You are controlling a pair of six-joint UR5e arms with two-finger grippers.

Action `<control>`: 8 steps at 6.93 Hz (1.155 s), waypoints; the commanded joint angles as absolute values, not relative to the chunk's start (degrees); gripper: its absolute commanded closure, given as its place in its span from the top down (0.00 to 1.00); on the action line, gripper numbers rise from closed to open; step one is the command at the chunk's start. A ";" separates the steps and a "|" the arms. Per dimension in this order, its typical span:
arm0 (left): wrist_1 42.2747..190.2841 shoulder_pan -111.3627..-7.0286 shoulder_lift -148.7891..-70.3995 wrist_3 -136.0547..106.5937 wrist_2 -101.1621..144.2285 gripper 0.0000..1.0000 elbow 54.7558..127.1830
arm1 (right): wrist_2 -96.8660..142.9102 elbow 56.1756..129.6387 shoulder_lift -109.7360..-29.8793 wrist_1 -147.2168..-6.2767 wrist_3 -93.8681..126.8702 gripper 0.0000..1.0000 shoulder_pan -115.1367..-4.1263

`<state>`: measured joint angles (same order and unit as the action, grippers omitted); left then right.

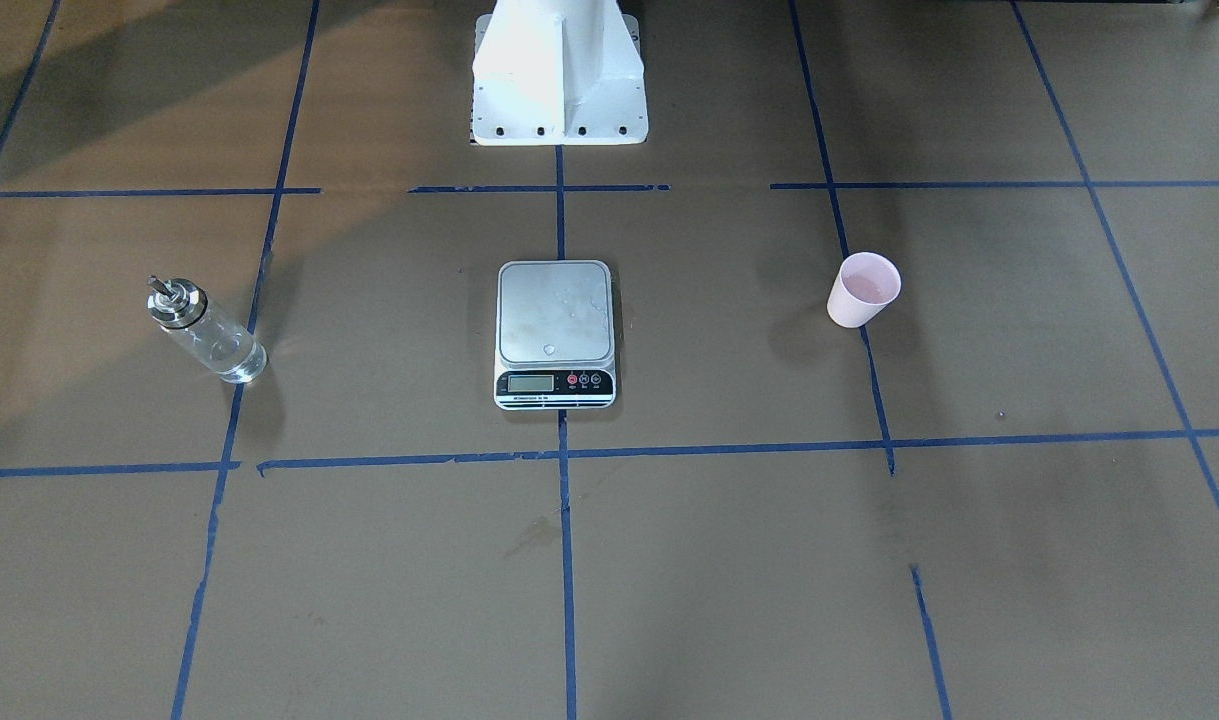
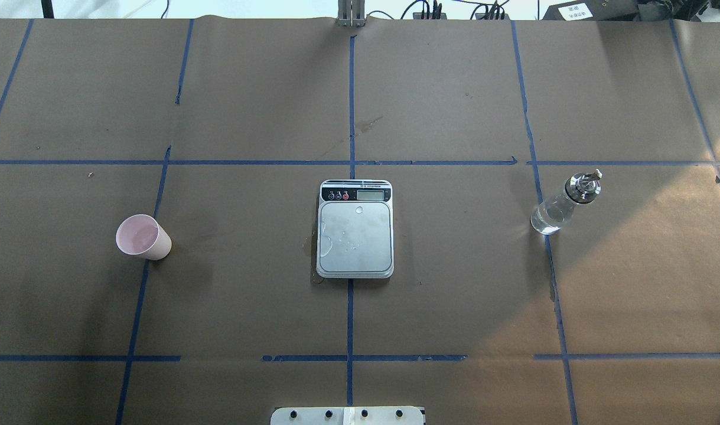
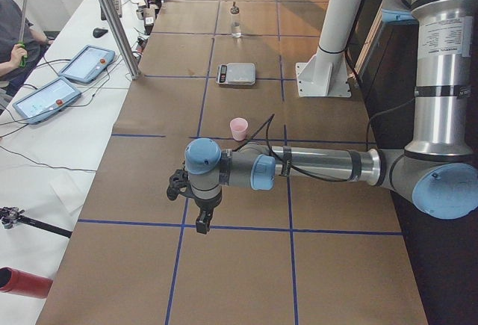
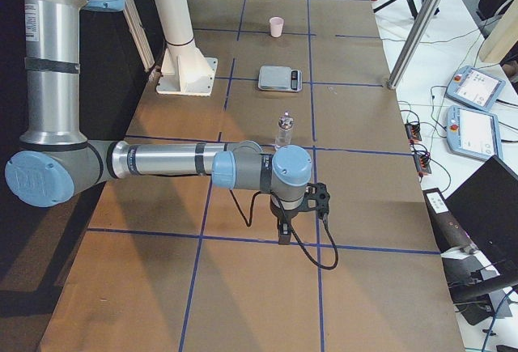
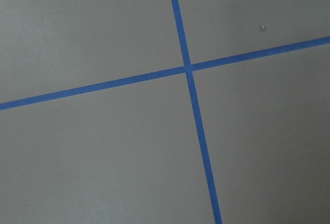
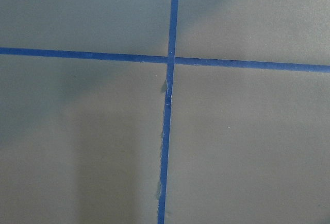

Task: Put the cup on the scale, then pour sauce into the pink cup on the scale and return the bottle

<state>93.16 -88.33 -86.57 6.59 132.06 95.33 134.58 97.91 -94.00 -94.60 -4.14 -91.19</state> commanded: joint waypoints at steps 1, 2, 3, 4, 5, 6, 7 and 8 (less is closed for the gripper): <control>93.25 -88.33 -86.57 6.50 132.10 1.00 95.54 | 134.82 98.08 -93.96 -94.48 -4.13 1.00 -91.49; 93.34 -88.24 -87.44 6.16 132.10 1.00 96.06 | 134.91 98.26 -93.96 -94.48 -4.13 1.00 -91.67; 93.77 -88.24 -89.63 6.24 132.01 1.00 98.15 | 134.91 98.35 -93.87 -94.48 -4.13 1.00 -91.84; 93.95 -88.16 -89.82 6.07 132.10 1.00 103.92 | 134.91 98.52 -93.87 -94.48 -4.04 1.00 -91.85; 95.26 -87.37 -90.52 5.80 132.36 1.00 107.45 | 135.17 98.70 -93.87 -94.40 -4.13 1.00 -91.85; 99.97 -83.27 -93.31 6.24 134.89 1.00 107.14 | 135.26 98.79 -93.87 -94.39 -4.04 1.00 -91.85; 104.89 -81.84 -93.17 3.89 143.26 1.00 106.01 | 135.26 98.79 -93.95 -94.39 -4.04 1.00 -91.85; 107.03 -80.26 -94.03 -2.75 147.61 1.00 103.30 | 135.96 98.88 -94.04 -94.39 -4.13 1.00 -91.85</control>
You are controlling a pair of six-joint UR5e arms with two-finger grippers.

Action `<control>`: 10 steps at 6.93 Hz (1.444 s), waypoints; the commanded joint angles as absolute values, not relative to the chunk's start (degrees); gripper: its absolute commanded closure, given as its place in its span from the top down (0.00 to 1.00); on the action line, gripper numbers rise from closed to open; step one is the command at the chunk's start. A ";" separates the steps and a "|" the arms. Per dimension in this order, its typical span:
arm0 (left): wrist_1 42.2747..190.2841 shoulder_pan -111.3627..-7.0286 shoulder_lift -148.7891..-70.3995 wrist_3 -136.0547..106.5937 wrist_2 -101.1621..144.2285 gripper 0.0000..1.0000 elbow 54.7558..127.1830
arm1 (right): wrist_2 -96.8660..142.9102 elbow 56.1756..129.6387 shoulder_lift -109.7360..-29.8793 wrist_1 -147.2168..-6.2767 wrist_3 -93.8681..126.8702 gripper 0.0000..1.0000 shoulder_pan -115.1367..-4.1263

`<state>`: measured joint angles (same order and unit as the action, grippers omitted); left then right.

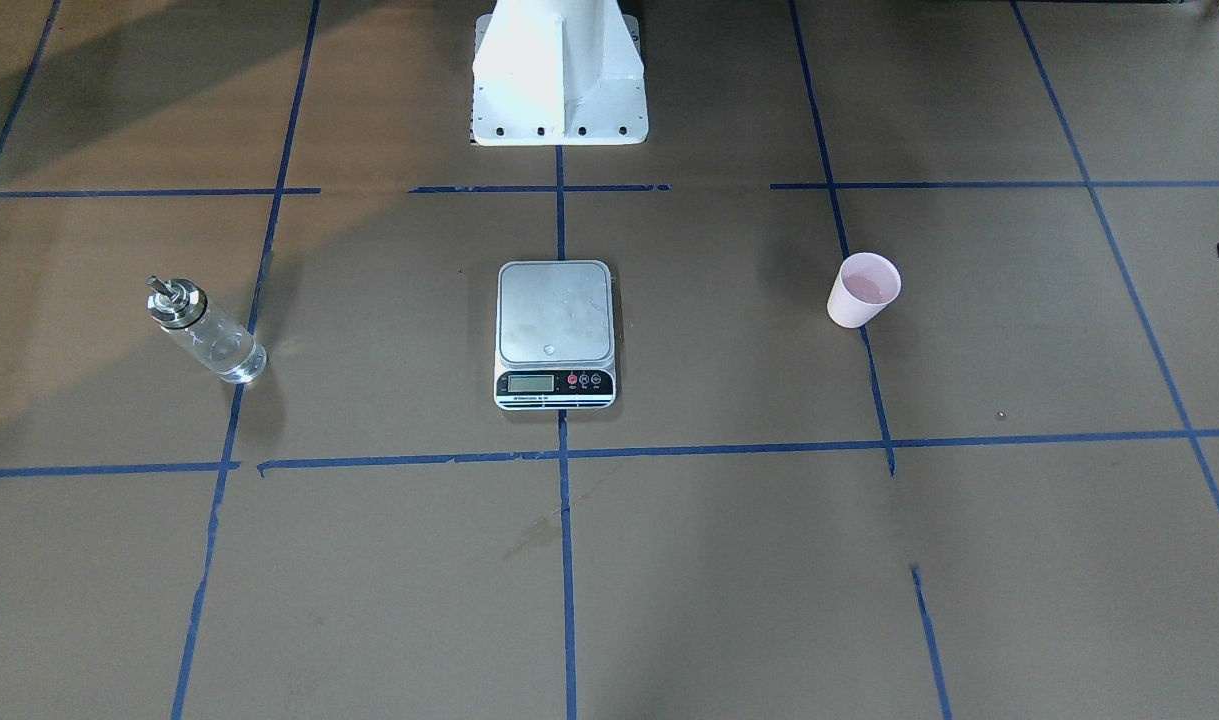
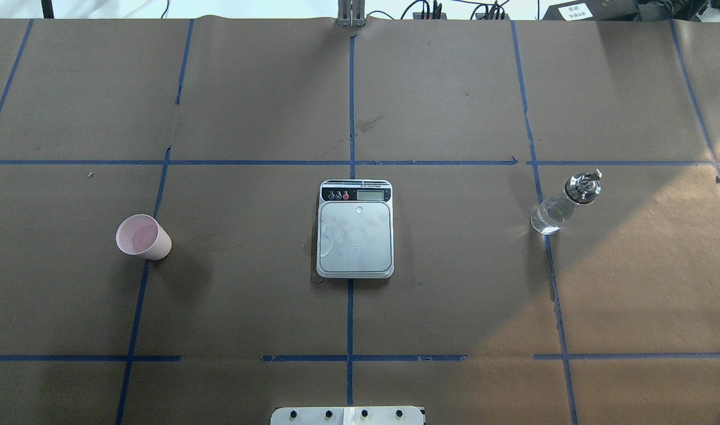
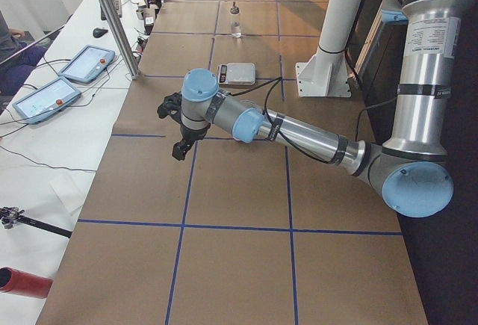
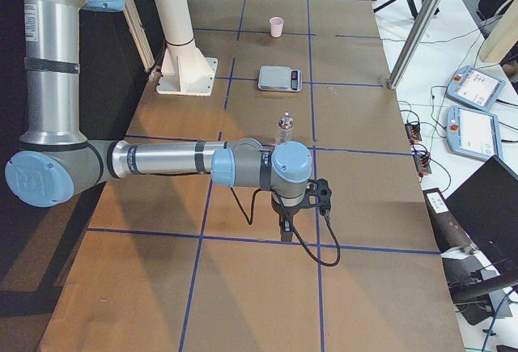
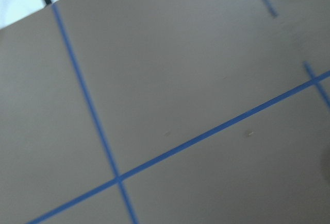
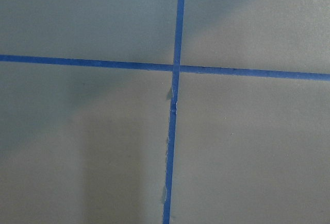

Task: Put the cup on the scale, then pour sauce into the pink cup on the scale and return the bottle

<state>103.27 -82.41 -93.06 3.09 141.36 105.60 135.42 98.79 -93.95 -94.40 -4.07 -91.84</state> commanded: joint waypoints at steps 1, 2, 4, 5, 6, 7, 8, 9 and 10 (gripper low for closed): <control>107.14 -77.81 -95.09 -5.77 147.74 1.00 103.36 | 137.79 99.31 -94.30 -94.39 -4.13 1.00 -91.93; 106.53 -77.61 -97.19 -10.33 147.83 1.00 101.71 | 137.81 99.40 -94.74 -94.39 -4.22 1.00 -91.85; 106.61 -73.32 -96.69 -25.25 141.91 1.00 107.37 | 137.20 99.32 -94.83 -94.31 -4.22 1.00 -91.85; 106.96 -69.12 -94.07 -32.10 134.02 1.00 110.53 | 137.11 99.40 -94.57 -94.31 -4.04 1.00 -91.93; 107.48 -64.21 -93.87 -41.22 129.16 1.00 111.61 | 137.11 99.32 -93.96 -94.31 -1.69 1.00 -91.85; 111.41 -59.03 -93.61 -50.97 125.28 1.00 111.45 | 137.37 100.10 -93.52 -94.13 -0.10 1.00 -91.85; 116.14 -54.02 -91.34 -58.89 121.94 1.00 111.36 | 137.29 101.15 -93.52 -94.22 0.00 1.00 -91.85; 118.02 -50.22 -91.14 -63.93 119.29 1.00 110.92 | 137.02 101.25 -93.69 -94.13 -0.26 1.00 -91.85; 118.04 -46.27 -91.14 -67.20 115.87 1.00 110.40 | 136.93 101.25 -93.87 -94.13 -0.18 1.00 -91.85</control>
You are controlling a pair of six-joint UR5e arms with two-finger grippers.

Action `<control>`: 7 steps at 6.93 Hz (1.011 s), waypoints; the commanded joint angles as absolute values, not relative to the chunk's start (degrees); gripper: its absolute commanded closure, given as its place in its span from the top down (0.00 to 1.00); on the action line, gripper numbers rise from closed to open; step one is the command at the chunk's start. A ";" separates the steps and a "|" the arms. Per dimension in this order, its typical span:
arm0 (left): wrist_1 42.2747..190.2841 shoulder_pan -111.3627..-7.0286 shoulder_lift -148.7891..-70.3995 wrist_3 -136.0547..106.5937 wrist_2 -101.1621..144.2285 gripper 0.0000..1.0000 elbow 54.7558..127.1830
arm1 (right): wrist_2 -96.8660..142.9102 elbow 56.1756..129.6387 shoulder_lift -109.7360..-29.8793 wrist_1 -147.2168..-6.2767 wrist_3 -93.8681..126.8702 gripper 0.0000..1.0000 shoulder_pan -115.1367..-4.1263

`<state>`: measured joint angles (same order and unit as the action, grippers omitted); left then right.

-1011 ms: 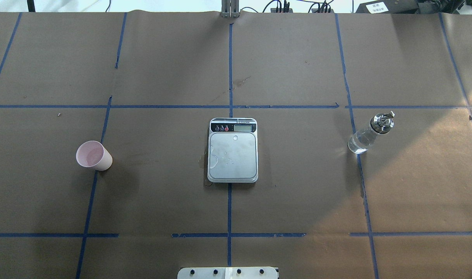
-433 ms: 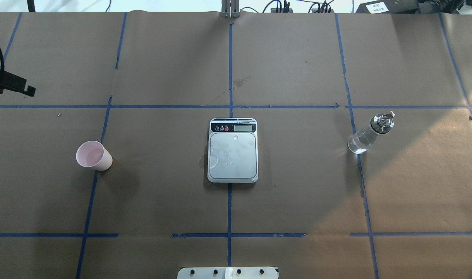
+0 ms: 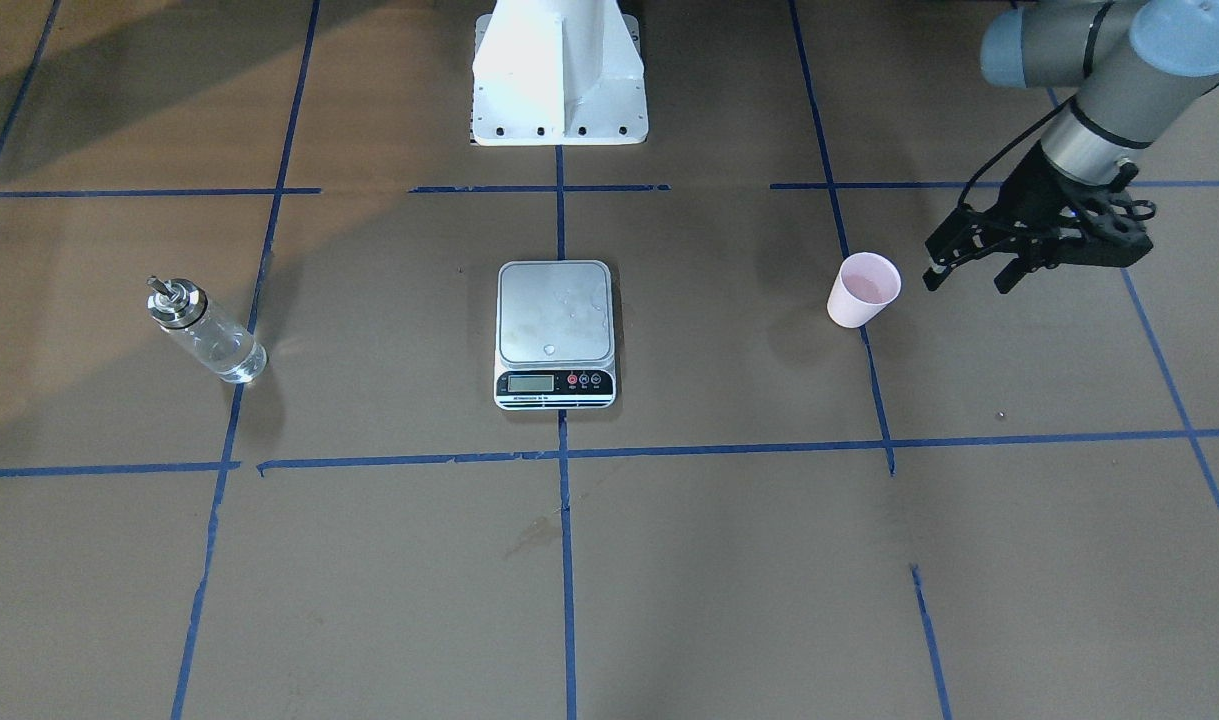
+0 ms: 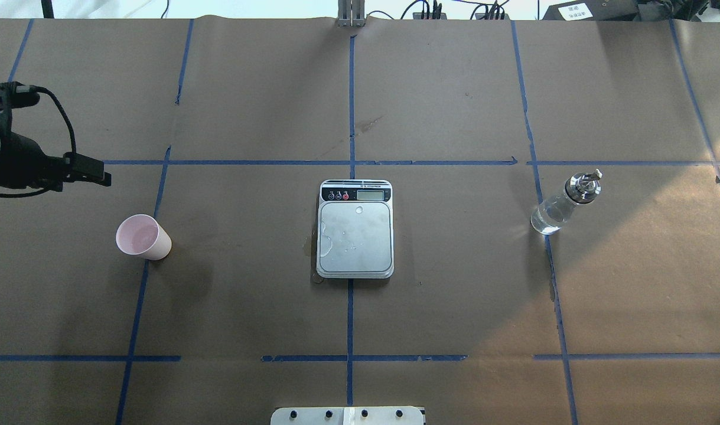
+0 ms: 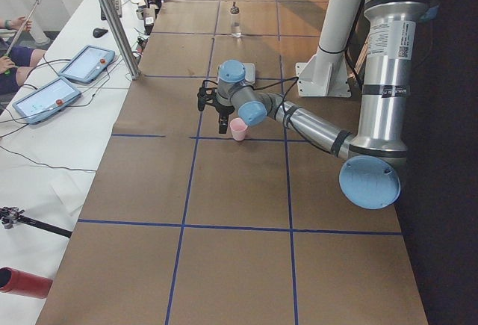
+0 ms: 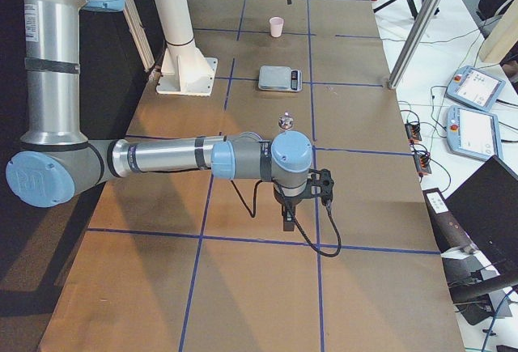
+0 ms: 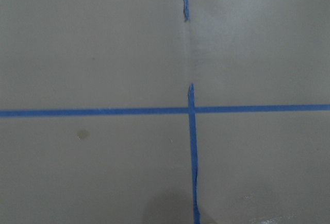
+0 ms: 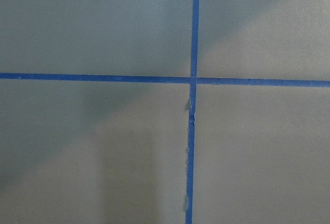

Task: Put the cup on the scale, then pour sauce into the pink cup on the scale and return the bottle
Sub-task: 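Reach the left gripper to the pink cup and grasp it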

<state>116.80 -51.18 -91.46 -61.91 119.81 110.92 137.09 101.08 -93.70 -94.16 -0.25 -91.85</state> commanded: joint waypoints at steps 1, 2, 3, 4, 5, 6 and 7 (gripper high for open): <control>118.12 -44.93 -91.23 -67.24 115.67 1.00 109.26 | 136.93 101.16 -93.69 -94.04 -0.35 1.00 -91.85; 118.12 -44.22 -91.23 -66.98 115.58 1.00 108.29 | 137.02 101.25 -93.60 -94.04 -0.35 1.00 -91.85; 118.12 -44.04 -91.23 -66.62 115.66 1.00 107.50 | 137.02 101.95 -93.52 -92.82 -0.26 1.00 -91.85; 118.04 -43.25 -91.14 -66.62 115.66 1.00 107.49 | 137.28 101.69 -93.60 -90.99 0.08 1.00 -91.85; 117.95 -42.37 -91.06 -66.53 115.75 0.99 107.49 | 137.55 101.69 -93.52 -91.05 0.17 1.00 -91.85; 117.86 -41.41 -91.05 -66.62 116.01 1.00 107.58 | 137.64 101.78 -93.52 -91.23 0.61 1.00 -91.76; 117.86 -41.14 -90.62 -66.62 116.10 0.99 107.67 | 137.90 102.04 -93.52 -91.06 1.75 1.00 -91.84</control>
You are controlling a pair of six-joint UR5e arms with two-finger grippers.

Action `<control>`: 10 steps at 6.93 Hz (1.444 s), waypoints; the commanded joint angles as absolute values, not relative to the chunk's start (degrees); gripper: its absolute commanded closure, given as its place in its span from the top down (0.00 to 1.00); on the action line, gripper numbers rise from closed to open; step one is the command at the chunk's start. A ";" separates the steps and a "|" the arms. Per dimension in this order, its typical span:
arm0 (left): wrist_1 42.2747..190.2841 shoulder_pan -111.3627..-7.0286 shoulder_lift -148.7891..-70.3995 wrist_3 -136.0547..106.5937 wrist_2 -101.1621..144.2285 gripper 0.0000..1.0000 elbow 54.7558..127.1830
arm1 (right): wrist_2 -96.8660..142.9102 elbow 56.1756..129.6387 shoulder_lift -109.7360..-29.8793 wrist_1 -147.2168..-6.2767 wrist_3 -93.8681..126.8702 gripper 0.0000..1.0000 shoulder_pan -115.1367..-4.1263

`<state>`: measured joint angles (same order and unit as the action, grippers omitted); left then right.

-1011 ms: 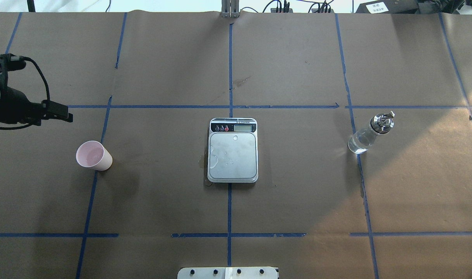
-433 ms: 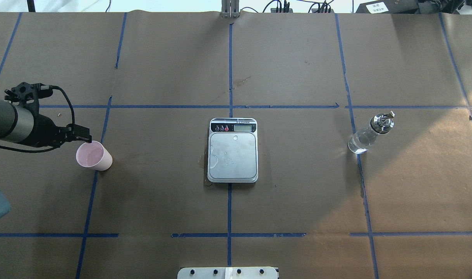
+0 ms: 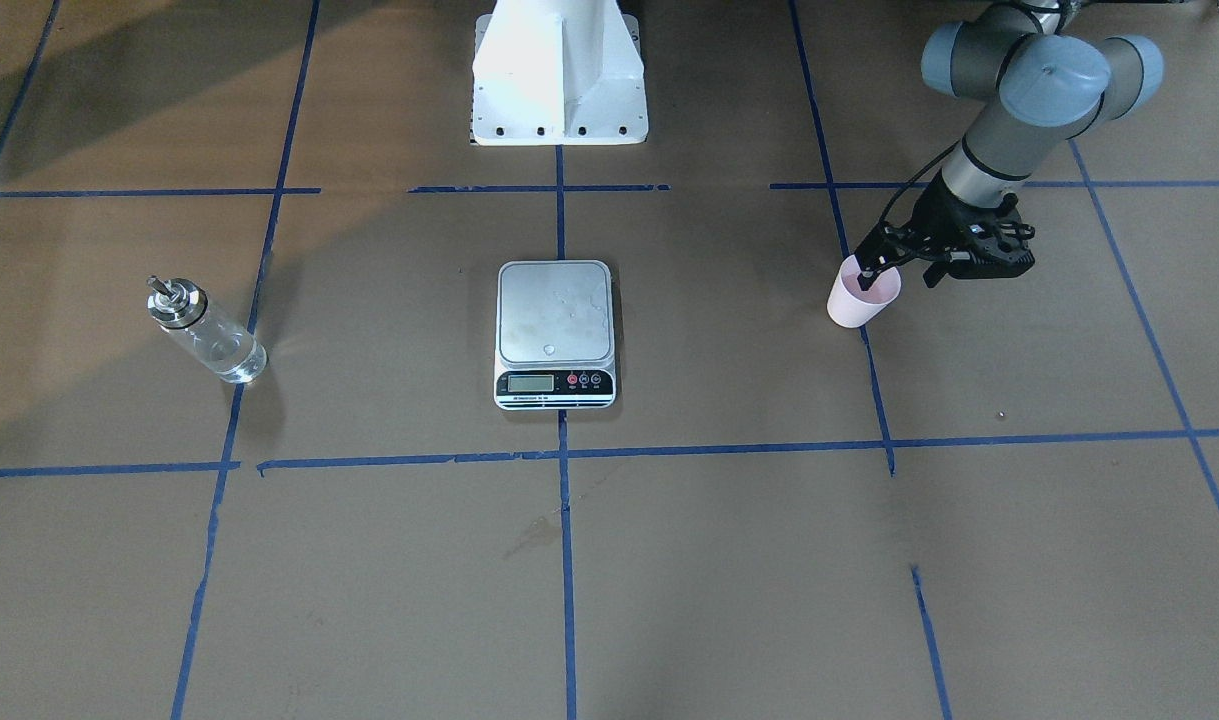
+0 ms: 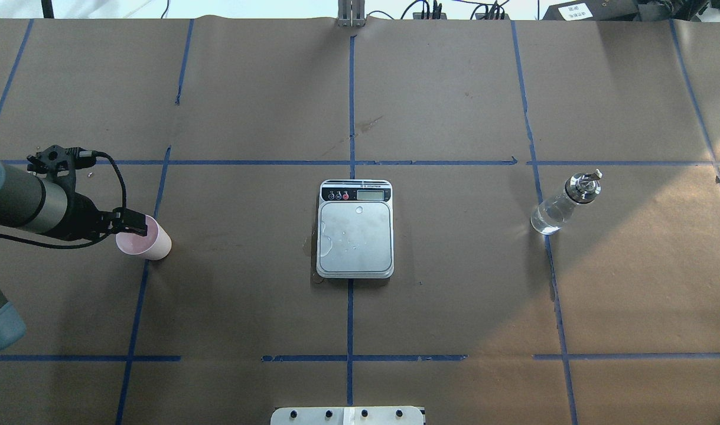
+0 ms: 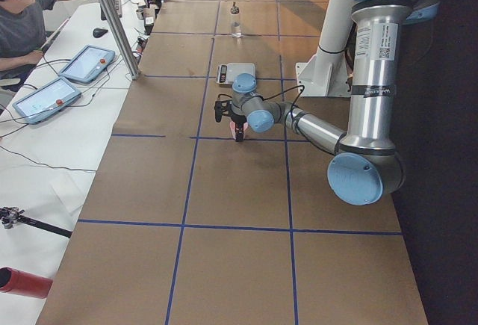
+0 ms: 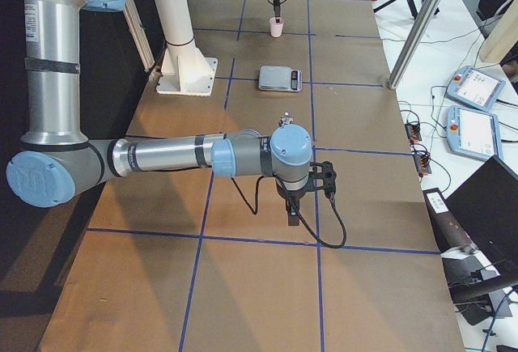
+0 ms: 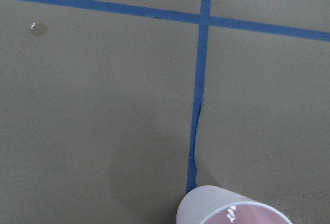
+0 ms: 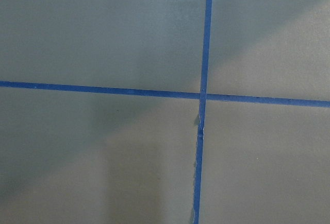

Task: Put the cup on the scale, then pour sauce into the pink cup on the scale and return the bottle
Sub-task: 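Reach the left gripper to the pink cup and grasp it, then carry the pink cup with the left gripper onto the scale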

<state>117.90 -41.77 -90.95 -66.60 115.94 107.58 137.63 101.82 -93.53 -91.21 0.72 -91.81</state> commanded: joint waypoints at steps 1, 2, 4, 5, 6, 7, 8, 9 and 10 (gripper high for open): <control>117.77 -41.13 -90.44 -66.71 116.10 0.65 107.67 | 138.16 102.13 -93.52 -91.05 1.84 1.00 -91.85; 117.77 -41.22 -90.35 -66.62 116.10 0.27 107.58 | 138.25 102.13 -93.52 -91.05 1.85 1.00 -91.85; 117.69 -41.22 -90.44 -66.71 116.02 0.00 107.58 | 138.25 102.04 -93.43 -91.23 1.85 1.00 -91.76; 117.69 -41.92 -90.44 -66.80 116.36 0.00 108.54 | 138.25 102.04 -93.43 -91.23 1.85 1.00 -91.76; 117.60 -42.79 -90.27 -66.80 117.67 0.00 109.94 | 138.16 101.87 -92.99 -91.49 1.85 1.00 -91.76; 116.99 -45.67 -90.52 -66.54 117.95 0.00 110.56 | 138.16 101.52 -92.81 -91.49 1.85 1.00 -91.76; 116.03 -46.49 -90.88 -66.53 118.12 0.00 112.05 | 138.16 101.51 -92.73 -91.58 1.85 1.00 -91.76; 110.88 -46.76 -91.31 -66.62 118.12 0.00 115.45 | 138.16 101.60 -92.72 -91.67 1.85 1.00 -91.76; 101.26 -46.93 -99.58 -66.80 118.04 0.00 116.62 | 138.25 101.60 -92.81 -91.67 1.85 1.00 -91.76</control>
<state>110.39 -46.50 -93.09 -66.64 118.05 114.41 138.18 101.59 -92.78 -91.62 1.85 -91.76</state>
